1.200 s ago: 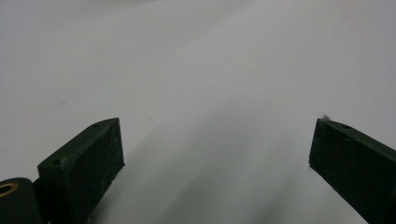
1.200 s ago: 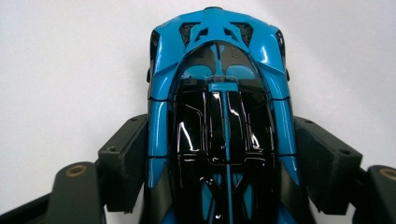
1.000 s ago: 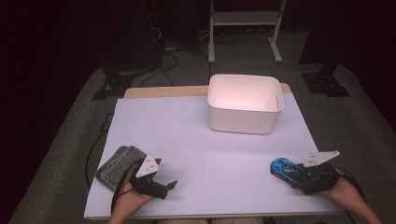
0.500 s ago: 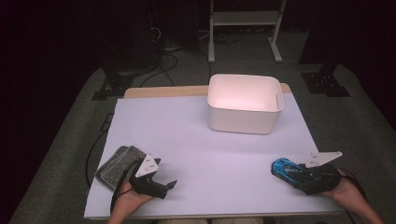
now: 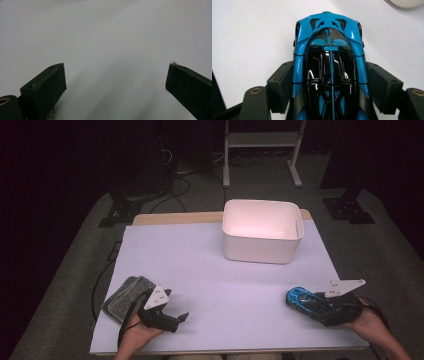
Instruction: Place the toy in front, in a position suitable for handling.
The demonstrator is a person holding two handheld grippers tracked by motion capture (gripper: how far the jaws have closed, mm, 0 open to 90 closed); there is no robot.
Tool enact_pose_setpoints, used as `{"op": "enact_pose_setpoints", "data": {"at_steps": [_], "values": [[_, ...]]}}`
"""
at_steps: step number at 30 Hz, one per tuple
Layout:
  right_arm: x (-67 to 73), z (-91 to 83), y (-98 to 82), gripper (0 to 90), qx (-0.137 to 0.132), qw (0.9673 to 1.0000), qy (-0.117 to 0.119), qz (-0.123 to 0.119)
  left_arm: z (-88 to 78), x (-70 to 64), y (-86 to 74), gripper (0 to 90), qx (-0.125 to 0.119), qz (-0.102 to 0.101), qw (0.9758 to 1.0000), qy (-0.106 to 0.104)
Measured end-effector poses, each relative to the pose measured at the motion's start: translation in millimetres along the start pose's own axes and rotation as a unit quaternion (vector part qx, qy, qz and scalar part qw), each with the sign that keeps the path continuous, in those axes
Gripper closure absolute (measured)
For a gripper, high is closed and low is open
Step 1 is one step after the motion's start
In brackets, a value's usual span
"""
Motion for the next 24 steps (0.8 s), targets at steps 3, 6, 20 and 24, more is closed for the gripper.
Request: {"op": "enact_pose_setpoints", "data": {"at_steps": [3,6,20,24], "values": [[8.9,2.1,12.6,27.0,-0.003,0.9999,0.009,-0.014,-1.3,0.8,-0.6,2.3,0.001,0.000,1.0000,0.000],[19.1,3.7,28.1,27.0,-0.009,0.9993,0.022,-0.029,-2.7,2.6,-1.6,2.3,0.000,-0.002,1.0000,0.002],[92.2,28.5,112.6,27.0,-0.024,0.9862,0.099,-0.130,-10.1,9.3,-2.1,2.3,-0.009,-0.009,0.9999,0.009],[113.7,43.8,129.3,27.0,-0.024,0.9802,0.123,-0.153,-12.1,11.3,-2.1,2.3,-0.011,-0.011,0.9998,0.012]]}}
Point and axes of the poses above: each handheld gripper's, and its own axes: z roughly forward along the jaws, y roughly out of its top, x roughly to its left, the point moved 9 cm from there along z, roughly forward along the jaws, and after that the axes turned 10 degrees about z, right-handed, at the moved point
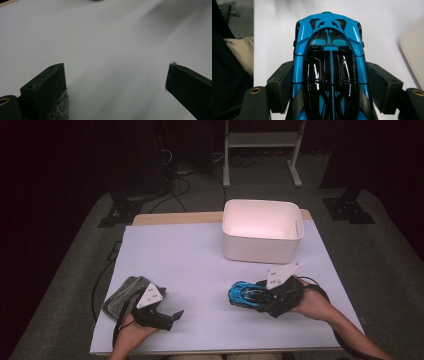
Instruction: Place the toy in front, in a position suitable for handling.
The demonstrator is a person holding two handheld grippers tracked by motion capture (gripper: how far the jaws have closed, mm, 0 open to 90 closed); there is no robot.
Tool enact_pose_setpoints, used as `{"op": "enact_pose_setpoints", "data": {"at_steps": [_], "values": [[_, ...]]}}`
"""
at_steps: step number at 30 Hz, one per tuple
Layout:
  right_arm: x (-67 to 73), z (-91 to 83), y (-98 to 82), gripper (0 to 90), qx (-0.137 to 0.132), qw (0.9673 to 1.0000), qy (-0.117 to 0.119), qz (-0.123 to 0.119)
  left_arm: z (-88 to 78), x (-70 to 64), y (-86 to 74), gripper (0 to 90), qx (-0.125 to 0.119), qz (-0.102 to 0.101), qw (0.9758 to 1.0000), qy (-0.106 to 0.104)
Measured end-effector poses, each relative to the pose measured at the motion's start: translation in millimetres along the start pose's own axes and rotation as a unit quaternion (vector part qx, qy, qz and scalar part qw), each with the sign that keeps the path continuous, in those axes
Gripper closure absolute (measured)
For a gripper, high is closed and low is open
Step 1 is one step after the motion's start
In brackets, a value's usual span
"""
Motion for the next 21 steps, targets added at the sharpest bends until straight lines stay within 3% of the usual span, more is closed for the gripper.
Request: {"op": "enact_pose_setpoints", "data": {"at_steps": [9,21], "values": [[13.7,46.6,15.0,27.0,0.025,0.9984,0.044,-0.025,-4.2,6.5,-2.2,2.4,-0.003,-0.006,1.0000,0.005],[20.3,79.1,5.5,26.9,0.048,0.9961,0.064,-0.036,-4.3,7.6,-4.4,2.3,0.000,-0.008,1.0000,0.004]]}}
Point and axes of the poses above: each handheld gripper's, and its own axes: z roughly forward along the jaws, y roughly out of its top, x roughly to its left, the point moved 9 cm from there along z, roughly forward along the jaws, and after that the axes turned 10 degrees about z, right-handed, at the moved point
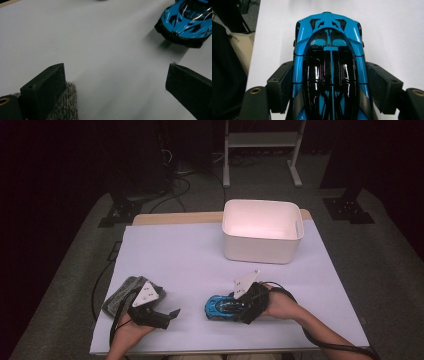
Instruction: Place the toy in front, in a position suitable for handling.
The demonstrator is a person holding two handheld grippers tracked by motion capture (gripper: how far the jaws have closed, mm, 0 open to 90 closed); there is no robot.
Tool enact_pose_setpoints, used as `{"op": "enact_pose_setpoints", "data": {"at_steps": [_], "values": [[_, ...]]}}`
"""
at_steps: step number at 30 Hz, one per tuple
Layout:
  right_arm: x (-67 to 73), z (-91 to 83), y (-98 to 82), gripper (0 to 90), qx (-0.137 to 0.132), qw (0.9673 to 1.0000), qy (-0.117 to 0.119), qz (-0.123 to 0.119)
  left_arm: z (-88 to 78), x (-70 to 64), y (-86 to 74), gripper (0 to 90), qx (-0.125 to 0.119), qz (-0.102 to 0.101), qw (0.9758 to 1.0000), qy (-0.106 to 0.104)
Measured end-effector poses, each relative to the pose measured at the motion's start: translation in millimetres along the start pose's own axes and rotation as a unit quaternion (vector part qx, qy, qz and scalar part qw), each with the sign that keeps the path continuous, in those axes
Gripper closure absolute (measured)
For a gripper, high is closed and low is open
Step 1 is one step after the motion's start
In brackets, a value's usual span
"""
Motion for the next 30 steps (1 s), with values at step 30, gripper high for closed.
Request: {"op": "enact_pose_setpoints", "data": {"at_steps": [30], "values": [[-4.1,-25.6,-36.6,15.1,-0.092,0.9929,-0.011,0.075,-11.2,24.9,-10.5,15.9,0.039,0.033,0.9987,0.001]]}}
Point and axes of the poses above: each handheld gripper's, and its own axes: z roughly forward along the jaws, y roughly out of its top, x roughly to its left, the point moved 9 cm from there along z, roughly forward along the jaws, and after that the axes turned 10 degrees about z, right-handed, at the moved point
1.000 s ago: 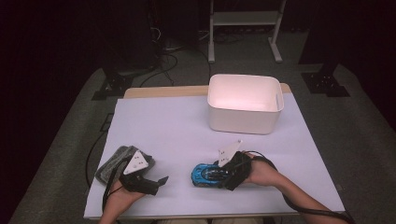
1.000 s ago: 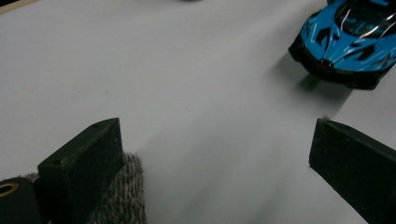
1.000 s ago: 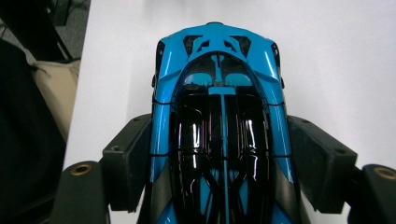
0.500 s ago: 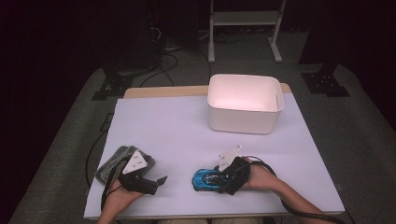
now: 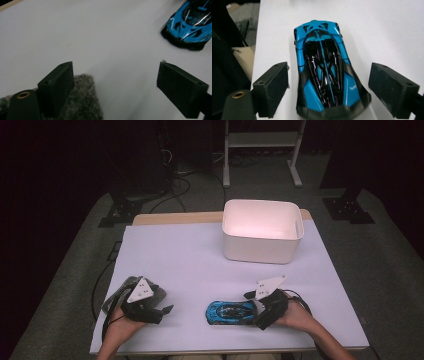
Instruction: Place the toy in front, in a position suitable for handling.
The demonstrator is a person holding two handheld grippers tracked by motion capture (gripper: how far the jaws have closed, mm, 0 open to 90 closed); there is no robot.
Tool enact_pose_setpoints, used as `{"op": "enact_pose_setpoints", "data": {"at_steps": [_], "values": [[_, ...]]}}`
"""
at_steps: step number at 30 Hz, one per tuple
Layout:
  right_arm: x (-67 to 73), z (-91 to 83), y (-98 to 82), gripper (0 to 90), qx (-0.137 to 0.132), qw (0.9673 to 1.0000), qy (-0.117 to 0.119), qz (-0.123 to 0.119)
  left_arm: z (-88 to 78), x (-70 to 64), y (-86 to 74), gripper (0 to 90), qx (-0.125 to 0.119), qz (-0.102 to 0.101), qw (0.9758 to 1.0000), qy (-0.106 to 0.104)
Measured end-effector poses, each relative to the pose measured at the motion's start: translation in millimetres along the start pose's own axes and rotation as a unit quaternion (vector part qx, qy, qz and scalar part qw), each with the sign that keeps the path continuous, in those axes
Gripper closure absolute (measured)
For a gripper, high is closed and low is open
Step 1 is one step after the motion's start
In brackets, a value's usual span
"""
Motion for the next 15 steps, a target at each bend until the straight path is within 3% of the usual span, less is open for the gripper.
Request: {"op": "enact_pose_setpoints", "data": {"at_steps": [4,12,14,15], "values": [[-1.7,-5.7,-8.1,15.0,-0.005,0.9999,-0.005,0.012,0.7,15.7,-13.5,26.2,0.026,0.002,0.9996,-0.008],[-6.0,-6.4,-14.4,15.1,-0.010,0.9997,-0.006,0.023,8.2,24.0,-26.8,37.6,0.064,-0.003,0.9974,-0.032],[-8.0,-5.9,-15.1,15.1,-0.009,0.9997,-0.008,0.022,10.2,24.8,-31.7,50.5,0.077,0.003,0.9963,-0.037],[-9.0,-4.2,-16.5,15.1,-0.006,0.9996,-0.008,0.027,13.0,24.7,-35.7,54.9,0.085,-0.010,0.9955,-0.041]]}}
Point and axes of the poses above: each handheld gripper's, and its own axes: z roughly forward along the jaws, y roughly out of its top, x roughly to its left, the point moved 9 cm from there along z, roughly forward along the jaws, and after that the axes turned 10 degrees about z, right-handed, at the moved point
